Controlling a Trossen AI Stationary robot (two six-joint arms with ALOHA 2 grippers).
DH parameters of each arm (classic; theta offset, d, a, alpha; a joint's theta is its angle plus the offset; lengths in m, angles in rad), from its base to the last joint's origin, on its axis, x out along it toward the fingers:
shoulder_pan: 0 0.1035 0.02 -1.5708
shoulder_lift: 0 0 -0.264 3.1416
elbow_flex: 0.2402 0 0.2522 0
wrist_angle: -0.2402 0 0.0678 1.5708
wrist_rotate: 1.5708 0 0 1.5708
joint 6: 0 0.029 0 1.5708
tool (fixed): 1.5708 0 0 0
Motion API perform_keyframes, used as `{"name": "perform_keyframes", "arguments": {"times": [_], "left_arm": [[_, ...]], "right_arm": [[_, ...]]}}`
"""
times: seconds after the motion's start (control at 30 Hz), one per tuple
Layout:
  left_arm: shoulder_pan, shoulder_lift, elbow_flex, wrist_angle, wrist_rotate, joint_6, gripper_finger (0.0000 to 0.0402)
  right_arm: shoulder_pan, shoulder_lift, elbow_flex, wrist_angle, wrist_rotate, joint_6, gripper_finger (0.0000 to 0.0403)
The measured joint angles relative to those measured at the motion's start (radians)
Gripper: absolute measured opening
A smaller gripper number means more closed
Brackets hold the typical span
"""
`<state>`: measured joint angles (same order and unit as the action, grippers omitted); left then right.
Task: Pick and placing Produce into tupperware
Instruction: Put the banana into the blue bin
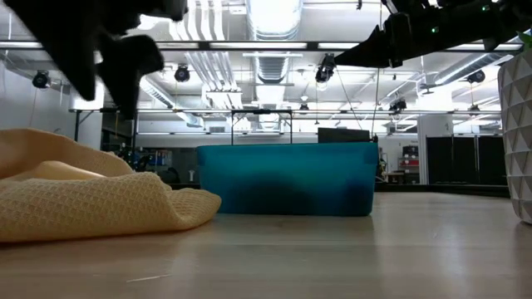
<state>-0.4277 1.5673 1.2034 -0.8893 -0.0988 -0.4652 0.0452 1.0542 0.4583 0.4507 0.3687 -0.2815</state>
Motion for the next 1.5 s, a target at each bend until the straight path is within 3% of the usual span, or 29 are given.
{"name": "perform_keyframes", "arguments": {"times": [0.23,1.13,1.5], "left_arm": [[-0.007,0.067,-0.004,-0.090,0.012,0.000,0.0286],[-0.015,0.204,-0.035,-0.087,0.017,0.062,0.0283],[-0.018,0.203,-0.037,-0.055,0.018,0.062,0.0201]], "right_arm": [[0.000,0.000,0.000,0.000,0.000,-0.006,0.0009],[0.000,0.000,0.000,0.002,0.000,-0.011,0.0009],[0.000,0.000,0.000,0.002,0.000,-0.010,0.0009]]}}
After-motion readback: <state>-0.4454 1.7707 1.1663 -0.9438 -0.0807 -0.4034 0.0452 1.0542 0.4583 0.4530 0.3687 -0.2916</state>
